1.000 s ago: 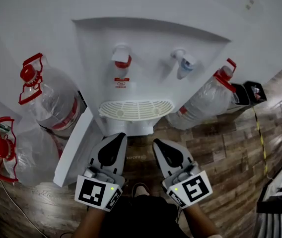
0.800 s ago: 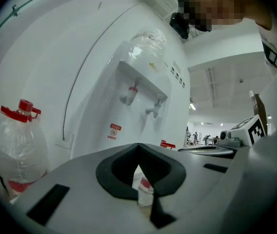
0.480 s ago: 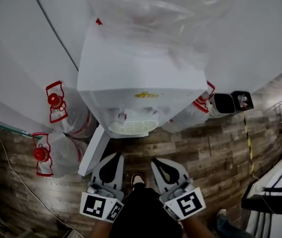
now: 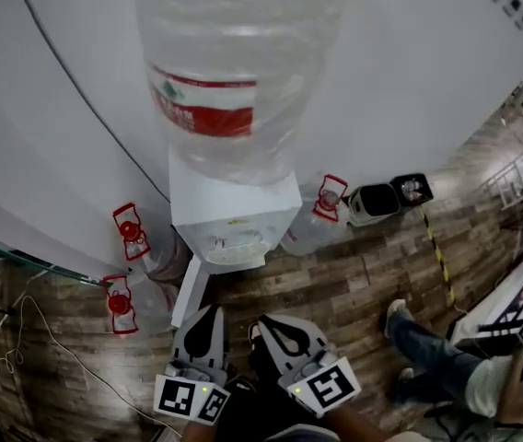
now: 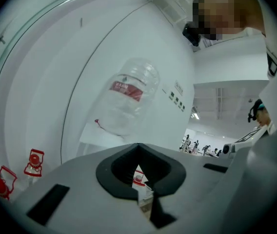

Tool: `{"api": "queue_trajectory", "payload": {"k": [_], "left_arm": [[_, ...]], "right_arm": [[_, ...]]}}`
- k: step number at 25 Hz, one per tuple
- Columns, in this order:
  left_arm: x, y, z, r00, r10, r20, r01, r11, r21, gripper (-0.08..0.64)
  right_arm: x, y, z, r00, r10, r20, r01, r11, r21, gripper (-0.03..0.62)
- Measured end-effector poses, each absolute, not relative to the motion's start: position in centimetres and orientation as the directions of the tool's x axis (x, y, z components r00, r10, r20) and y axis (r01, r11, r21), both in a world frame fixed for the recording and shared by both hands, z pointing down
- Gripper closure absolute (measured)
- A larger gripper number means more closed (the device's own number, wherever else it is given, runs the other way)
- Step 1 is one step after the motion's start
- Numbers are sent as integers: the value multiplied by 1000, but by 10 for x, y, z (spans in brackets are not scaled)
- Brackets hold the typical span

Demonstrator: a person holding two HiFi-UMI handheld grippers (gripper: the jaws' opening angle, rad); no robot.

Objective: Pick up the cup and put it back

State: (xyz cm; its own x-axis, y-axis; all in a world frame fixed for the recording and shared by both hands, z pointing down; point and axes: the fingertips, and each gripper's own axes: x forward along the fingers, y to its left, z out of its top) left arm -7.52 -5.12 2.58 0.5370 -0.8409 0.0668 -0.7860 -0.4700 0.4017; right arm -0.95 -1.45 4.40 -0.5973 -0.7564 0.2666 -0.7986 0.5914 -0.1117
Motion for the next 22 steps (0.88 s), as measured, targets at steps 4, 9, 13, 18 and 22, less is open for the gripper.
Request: {"api": "queue_trajectory", "payload": {"k": [4, 9, 13, 18, 22], "left_arm": [[-74, -24, -29, 551, -834, 23, -776, -501, 384, 552], [-86, -1, -72, 562, -827, -6, -757, -517, 399, 552], [-87, 33, -95, 567, -823, -25, -747, -527, 406, 552], [-81, 63, -116, 579, -814, -42, -744, -548, 382, 552], [-71, 75, -127, 575, -817, -46, -749, -549, 371, 552]], "right_arm": [[-18, 14, -8, -592, -767, 249, -802, 591, -86, 569], [-28, 38, -51, -569, -781, 258, -816, 575, -62, 569], [-27, 74, -78, -566, -788, 244, -818, 574, -42, 569], [-23, 103, -98, -564, -794, 228, -820, 571, -39, 569], [-16, 114, -110, -574, -793, 205, -815, 576, -54, 569]]}}
